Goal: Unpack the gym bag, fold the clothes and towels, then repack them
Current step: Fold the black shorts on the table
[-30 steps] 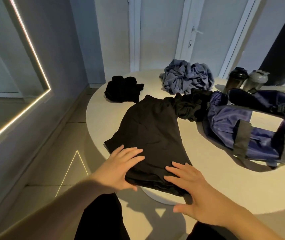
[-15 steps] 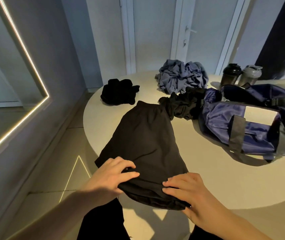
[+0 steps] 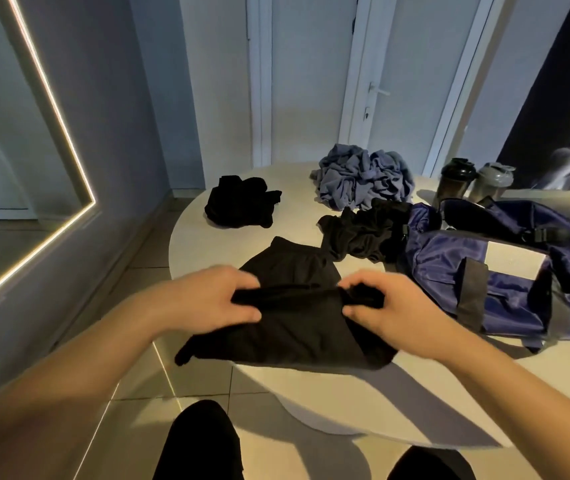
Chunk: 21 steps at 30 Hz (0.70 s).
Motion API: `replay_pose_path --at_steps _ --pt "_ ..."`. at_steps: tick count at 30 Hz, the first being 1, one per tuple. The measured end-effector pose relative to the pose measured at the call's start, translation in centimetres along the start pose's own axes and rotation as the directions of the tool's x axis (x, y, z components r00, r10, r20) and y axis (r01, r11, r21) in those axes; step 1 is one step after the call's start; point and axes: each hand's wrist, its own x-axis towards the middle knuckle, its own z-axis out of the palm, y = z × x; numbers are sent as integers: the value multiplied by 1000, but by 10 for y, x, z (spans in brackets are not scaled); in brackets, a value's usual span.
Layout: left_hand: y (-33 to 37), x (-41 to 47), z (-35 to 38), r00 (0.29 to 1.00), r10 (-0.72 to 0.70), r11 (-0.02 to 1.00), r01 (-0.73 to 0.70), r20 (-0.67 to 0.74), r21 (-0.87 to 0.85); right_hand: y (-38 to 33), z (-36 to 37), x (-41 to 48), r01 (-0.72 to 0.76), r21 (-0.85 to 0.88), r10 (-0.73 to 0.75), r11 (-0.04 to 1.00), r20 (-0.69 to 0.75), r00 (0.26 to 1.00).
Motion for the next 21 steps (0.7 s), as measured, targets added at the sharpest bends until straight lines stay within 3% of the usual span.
replay_pose_path --at_steps 8,12,16,18,21 --pt "-33 133 -30 959 -96 969 151 -265 196 51 -11 141 -182 -70 175 981 -98 980" --pt "-45 173 0 944 -147 905 250 -296 345 80 8 161 -284 -143 271 948 -104 957" --pt "-51 189 23 917 -109 849 286 -384 443 96 23 165 -349 -214 309 912 -201 930" --pt "-57 192 34 885 -53 846 287 -463 450 95 29 163 -317 -378 209 870 -299 931" --pt "-65 194 50 835 54 877 223 -548 425 90 44 157 -63 -596 -161 800 -315 935"
